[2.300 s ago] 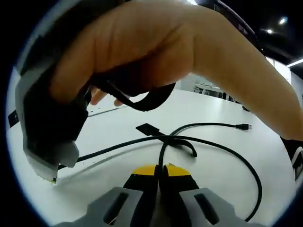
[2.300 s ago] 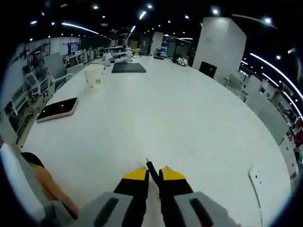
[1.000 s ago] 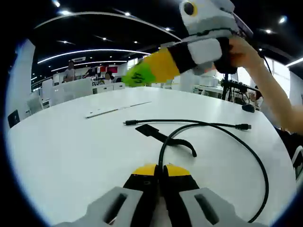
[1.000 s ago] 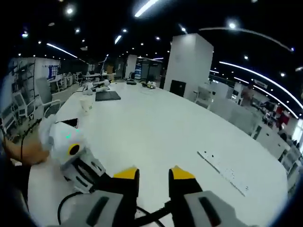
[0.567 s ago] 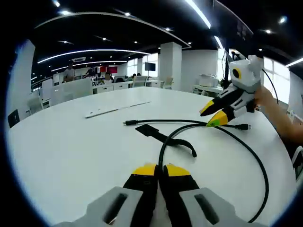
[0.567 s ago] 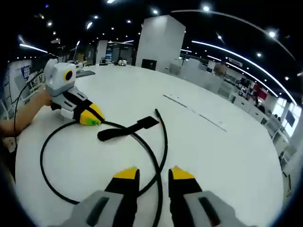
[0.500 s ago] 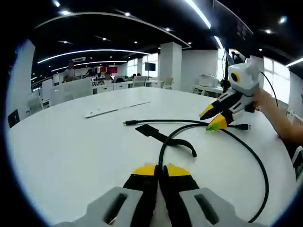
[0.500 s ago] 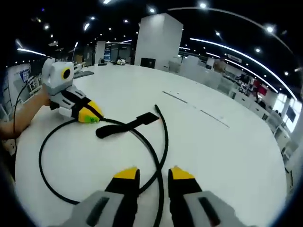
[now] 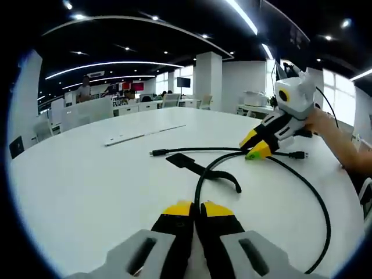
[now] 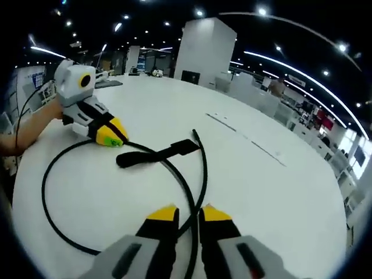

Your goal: Find the charging cable on the desk, coil it up and secure with Velcro.

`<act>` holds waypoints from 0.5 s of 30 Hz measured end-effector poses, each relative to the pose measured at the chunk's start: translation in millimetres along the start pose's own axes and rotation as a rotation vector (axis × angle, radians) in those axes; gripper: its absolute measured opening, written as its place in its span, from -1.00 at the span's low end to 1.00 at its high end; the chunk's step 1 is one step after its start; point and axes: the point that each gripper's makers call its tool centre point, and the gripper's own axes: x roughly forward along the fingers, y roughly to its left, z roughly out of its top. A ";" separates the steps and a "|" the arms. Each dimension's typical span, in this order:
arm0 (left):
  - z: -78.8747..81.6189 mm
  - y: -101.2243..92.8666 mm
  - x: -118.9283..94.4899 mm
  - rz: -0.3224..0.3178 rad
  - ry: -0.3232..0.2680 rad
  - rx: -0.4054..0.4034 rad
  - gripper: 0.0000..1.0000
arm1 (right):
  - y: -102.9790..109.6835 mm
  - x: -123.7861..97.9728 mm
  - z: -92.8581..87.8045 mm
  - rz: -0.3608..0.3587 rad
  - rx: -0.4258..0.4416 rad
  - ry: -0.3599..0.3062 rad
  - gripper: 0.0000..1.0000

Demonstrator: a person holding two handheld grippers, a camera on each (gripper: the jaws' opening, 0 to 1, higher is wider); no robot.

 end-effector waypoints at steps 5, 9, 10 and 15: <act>-0.5 0.2 -0.7 0.001 0.000 0.000 -0.87 | -0.8 1.0 1.0 0.012 -0.008 0.005 -0.68; -0.6 0.1 -1.2 0.000 0.000 0.002 -0.87 | -0.6 1.0 1.9 0.026 -0.016 0.008 -0.73; -0.6 0.1 -1.3 -0.001 0.000 0.003 -0.87 | 2.4 1.6 3.6 0.044 -0.020 0.002 -0.74; -0.6 0.3 -2.1 -0.004 -0.003 0.002 -0.87 | 12.0 10.4 15.7 0.100 -0.072 -0.026 -0.78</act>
